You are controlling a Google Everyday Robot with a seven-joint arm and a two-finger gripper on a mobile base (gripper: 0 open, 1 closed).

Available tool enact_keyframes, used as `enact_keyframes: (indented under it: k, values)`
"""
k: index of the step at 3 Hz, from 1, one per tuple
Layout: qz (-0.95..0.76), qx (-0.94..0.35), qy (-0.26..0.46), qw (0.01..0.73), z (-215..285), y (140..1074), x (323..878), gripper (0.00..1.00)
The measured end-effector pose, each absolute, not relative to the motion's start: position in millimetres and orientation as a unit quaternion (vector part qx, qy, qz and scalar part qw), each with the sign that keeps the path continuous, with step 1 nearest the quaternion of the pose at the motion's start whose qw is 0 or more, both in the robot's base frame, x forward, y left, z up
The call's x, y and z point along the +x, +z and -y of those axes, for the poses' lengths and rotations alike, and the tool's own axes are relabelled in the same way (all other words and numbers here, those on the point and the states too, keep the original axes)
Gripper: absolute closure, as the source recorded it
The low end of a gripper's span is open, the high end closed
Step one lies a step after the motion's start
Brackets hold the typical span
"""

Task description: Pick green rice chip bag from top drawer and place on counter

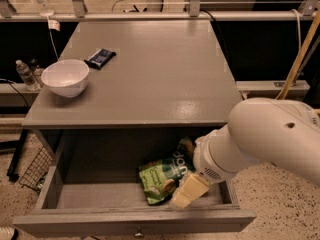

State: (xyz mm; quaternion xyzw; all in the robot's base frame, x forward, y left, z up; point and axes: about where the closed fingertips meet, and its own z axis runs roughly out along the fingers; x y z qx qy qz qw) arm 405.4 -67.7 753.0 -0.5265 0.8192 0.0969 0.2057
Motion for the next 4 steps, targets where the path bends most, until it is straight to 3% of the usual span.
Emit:
enact_keyframes:
  k: [1,4]
  values:
    - [-0.829,-0.499,0.128,0.216,60,728,427,0.0]
    - [-0.827,-0.497,0.118,0.236,52,709,449,0.0]
